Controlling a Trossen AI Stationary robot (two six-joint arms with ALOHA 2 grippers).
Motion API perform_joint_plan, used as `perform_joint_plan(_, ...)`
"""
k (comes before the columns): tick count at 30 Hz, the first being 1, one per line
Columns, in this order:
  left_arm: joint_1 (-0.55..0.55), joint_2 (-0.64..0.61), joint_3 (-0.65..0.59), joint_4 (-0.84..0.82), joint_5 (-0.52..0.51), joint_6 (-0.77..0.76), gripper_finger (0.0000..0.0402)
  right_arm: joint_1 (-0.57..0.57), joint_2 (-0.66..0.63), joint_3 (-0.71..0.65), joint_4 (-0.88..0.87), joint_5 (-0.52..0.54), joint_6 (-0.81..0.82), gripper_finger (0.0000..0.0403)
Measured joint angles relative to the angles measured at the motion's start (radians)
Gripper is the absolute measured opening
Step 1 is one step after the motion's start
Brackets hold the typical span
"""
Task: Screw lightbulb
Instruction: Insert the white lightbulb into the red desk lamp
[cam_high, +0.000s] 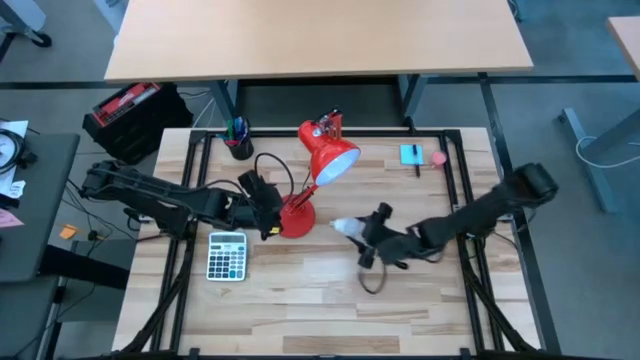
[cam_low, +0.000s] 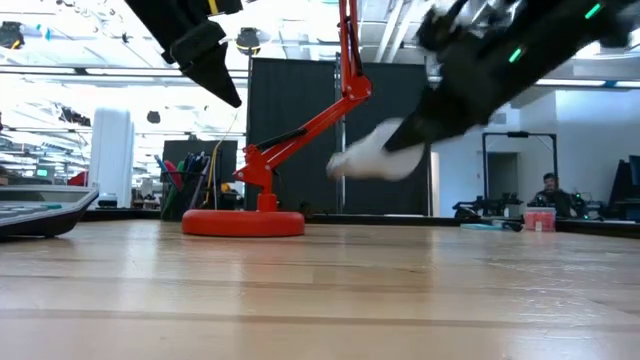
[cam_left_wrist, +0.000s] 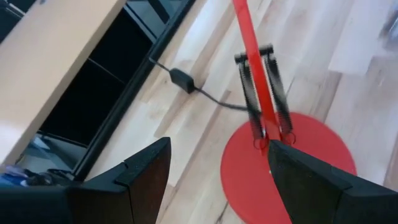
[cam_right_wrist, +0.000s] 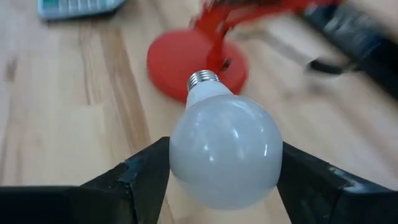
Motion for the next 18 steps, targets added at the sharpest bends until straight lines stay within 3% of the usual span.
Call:
perform_joint_plan(4,0.000,-0.001,0.039,-0.008,-0.030,0.026,0.0260,0.100,-0.140,0.001,-0.069,0.187,0.005,0.0265)
perform_joint_plan(9,0.004,-0.002,0.130,-0.117,-0.117,0.054,0.0260,0.181,-0.238,0.043,-0.112,0.369,-0.103,0.0256)
perform_joint_plan(18,0.009,-0.005,0.285,-0.198,-0.179,0.165,0.0260,0.204,-0.184,0.304,-0.156,0.592,-0.488,0.0254)
